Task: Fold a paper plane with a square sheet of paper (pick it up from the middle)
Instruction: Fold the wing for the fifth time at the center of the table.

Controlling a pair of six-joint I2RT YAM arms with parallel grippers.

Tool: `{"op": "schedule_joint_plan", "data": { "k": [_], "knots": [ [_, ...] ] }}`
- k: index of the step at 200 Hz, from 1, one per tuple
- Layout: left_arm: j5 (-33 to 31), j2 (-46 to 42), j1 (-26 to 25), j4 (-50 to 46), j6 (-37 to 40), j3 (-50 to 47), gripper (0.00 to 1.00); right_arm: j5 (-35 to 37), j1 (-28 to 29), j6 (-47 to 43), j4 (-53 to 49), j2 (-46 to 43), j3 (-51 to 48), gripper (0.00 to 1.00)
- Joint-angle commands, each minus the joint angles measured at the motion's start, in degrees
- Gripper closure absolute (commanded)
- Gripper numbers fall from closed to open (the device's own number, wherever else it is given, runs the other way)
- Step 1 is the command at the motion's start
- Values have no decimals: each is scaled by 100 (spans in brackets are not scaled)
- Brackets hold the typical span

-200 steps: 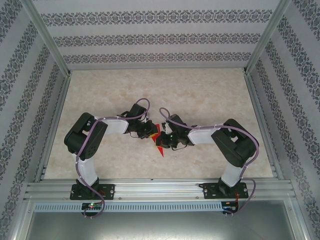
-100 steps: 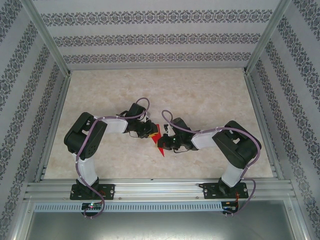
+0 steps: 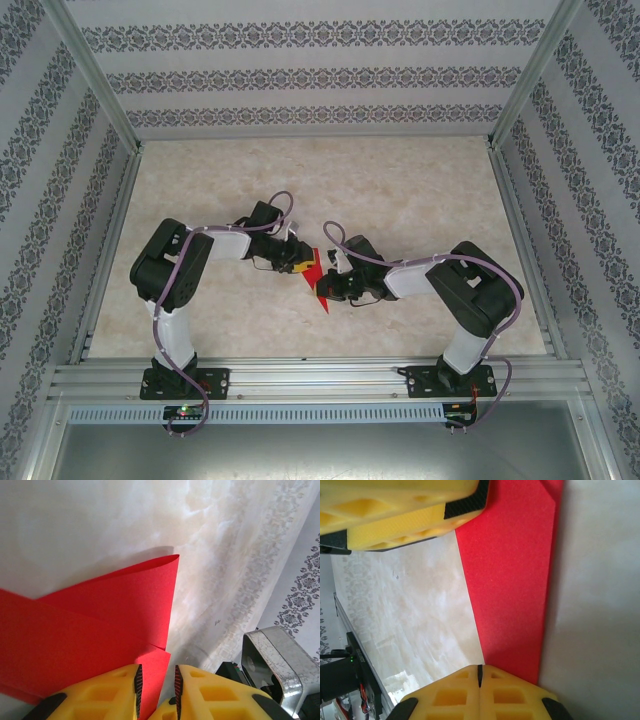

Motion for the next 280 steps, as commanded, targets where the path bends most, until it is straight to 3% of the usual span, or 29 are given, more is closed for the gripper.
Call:
{"op": "schedule_joint_plan", "data": {
  "k": [1,48,104,174,200,226,280],
  "knots": [
    [-842,254,401,-155,406,126,71,-162,0,-180,-1299,236,-296,100],
    [-890,318,548,-386,709,326,70,-192,1,-223,-1364,232,-279,100],
    [-1372,311,747,-966,833,657,71,-241,-3,-251,-1405,211,-243,100],
    [-1270,-403,847,-1220,754,735,69,-179,-4,-213,-1410,185,-122,100],
    [-1202,-949,573,-1062,543,384,69,-40,-5,-75,-1373,179,19,100],
    [-1319,-1189,-19,-1085,479,211,72,77,0,88,-1298,197,176,100],
    [-1624,-576,-857,-514,20,81,78,108,45,223,-1213,92,290,100]
  ]
}}
